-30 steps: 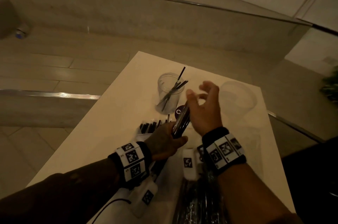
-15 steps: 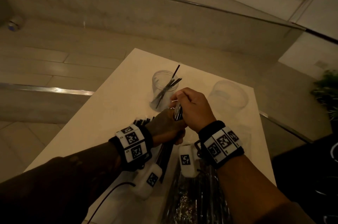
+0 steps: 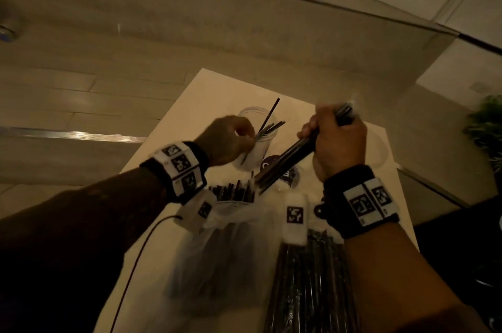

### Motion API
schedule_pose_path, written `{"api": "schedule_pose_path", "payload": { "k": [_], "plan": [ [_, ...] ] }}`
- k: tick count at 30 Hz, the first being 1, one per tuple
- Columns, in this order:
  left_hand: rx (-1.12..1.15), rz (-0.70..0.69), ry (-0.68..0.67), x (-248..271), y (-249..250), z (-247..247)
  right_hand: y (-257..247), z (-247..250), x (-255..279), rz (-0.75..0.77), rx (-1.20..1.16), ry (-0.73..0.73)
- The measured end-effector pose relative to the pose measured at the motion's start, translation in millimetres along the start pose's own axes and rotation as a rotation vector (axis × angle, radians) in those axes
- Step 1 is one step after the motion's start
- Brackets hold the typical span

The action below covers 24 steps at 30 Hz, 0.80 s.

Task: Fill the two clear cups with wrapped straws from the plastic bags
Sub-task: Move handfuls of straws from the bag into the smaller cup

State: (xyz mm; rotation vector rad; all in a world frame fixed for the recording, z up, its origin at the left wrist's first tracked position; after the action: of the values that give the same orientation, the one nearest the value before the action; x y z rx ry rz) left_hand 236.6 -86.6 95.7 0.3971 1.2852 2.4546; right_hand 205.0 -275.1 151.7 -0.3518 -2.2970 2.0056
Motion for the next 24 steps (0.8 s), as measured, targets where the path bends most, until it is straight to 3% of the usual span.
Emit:
{"api": "schedule_pose_path", "payload": {
  "k": [2,6,18,24],
  "plan": [
    [-0.305,0.084,0.093,-25.5,-14.6,16.5,-7.9,2.7,-15.7,0.062,-0.009,0.054],
    [-0.602,0.286,-0.121,-58.1,-44.5,2.7,-14.3,-9.4,-34.2,0.147,0.064,0.111],
    [-0.455,0.107,-0.072,-45.4,-32.6,-17.0,-45.9,-29.3,-52.8,0.291,0.032,0.163],
    [-0.462,0.106,-0.038,-36.6,-30.4,-29.2,-0.1,-30.4,-55.1,0.137,0.137,0.167]
  ]
}}
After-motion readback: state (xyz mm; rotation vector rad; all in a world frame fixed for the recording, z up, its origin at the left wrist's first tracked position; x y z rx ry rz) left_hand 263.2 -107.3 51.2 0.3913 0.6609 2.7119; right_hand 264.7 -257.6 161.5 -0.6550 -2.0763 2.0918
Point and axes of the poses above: each hand's wrist, its own x-axis away from the middle knuckle, its own z-axis out of the back of the hand, y = z × x, the point moved 8 cm from there along -x, towards the middle knuckle, and after that the axes turned 11 degrees about -y, right-handed, at the moved point
